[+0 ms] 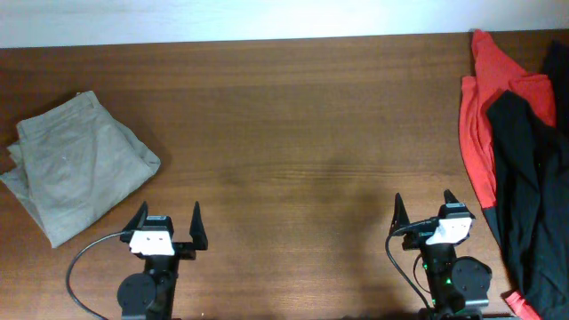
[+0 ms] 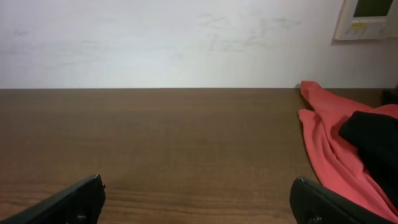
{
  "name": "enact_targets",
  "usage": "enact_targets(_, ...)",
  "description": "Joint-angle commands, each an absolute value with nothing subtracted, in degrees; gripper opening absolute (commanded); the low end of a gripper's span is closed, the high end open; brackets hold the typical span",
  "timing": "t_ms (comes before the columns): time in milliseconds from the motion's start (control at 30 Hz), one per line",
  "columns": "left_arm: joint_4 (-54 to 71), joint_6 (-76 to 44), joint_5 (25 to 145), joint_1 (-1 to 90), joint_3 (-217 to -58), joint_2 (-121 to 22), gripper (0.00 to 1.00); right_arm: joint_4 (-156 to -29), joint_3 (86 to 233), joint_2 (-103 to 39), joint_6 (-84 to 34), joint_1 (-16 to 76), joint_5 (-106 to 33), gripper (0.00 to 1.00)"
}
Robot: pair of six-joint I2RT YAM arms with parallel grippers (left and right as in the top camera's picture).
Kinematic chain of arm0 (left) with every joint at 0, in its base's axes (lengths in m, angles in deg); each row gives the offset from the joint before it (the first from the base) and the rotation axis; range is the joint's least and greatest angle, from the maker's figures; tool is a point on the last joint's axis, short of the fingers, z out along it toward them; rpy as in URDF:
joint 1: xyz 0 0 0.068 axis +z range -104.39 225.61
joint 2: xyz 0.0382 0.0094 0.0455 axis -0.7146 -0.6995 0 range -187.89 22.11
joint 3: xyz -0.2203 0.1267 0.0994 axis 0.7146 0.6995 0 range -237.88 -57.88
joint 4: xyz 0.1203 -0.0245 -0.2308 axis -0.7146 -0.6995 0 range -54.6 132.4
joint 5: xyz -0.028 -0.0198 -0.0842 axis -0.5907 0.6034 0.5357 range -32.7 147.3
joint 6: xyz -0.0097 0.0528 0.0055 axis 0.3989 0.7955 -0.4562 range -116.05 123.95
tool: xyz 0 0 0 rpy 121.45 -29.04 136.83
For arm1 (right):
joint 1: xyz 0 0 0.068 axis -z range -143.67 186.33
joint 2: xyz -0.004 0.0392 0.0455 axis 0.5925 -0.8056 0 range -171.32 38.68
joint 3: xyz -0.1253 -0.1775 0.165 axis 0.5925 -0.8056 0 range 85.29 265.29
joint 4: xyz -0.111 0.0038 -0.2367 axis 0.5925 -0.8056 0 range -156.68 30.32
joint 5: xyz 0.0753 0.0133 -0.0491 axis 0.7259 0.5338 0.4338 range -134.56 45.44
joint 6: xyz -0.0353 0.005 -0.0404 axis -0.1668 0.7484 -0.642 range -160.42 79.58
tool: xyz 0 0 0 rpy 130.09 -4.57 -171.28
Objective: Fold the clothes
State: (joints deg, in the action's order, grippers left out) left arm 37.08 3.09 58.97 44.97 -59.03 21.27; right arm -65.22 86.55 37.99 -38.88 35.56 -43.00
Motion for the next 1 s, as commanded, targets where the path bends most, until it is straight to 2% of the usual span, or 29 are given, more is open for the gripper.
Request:
enact_targets(0,34.0,3.5,62.0,45.2,-62.7,20.4,0.99,-70.1,91.5,37.9,-38.1,36.0,-45.8,0.99)
enact_targets(167,29.5,3.6,62.0,45.3,-71.0,11.1,0.99,-75.4,99.2,31.8,-38.1,36.0,-50.5,0.99)
enact_targets(267,26.1,3.6,62.0,45.2,-78.0,0.1,0.99,-77.5,105.8,21.9,-38.1,36.0,-51.3,0.99)
enact_targets(400,20.3,3.6,62.3,45.2,-88.1,-15.0,0.99,-82.2,116.4,5.0,-38.1,36.1,-51.3,0.99)
enact_targets(567,1.9,3.6,62.7,45.2,-100.4,-28.9,0.99,-98.0,134.1,-19.2,-38.1,36.1,-60.9,0.99)
enact_targets(667,1.9,3.5,62.7,45.2,-101.9,-31.1,0.99,-99.3,138.7,-28.5,-38.4,36.7,-65.4,0.99)
enact_targets(733,2.3,3.5,62.7,45.2,-101.9,-31.0,0.99,-98.9,138.7,-32.5,-34.1,41.8,-68.9,0.99)
enact_targets(833,2.2,3.5,62.7,45.2,-101.9,-31.0,0.99,-96.1,138.7,-39.1,-30.2,54.5,-69.7,0.99)
enact_targets(900,2.3,3.5,62.7,45.2,-101.9,-31.0,0.99,-94.1,138.7,-43.1,-29.0,61.9,-69.0,0.92)
enact_targets(967,2.2,3.5,62.7,45.2,-101.9,-31.0,0.99,-91.8,138.7,-46.2,-24.9,67.4,-65.8,0.92)
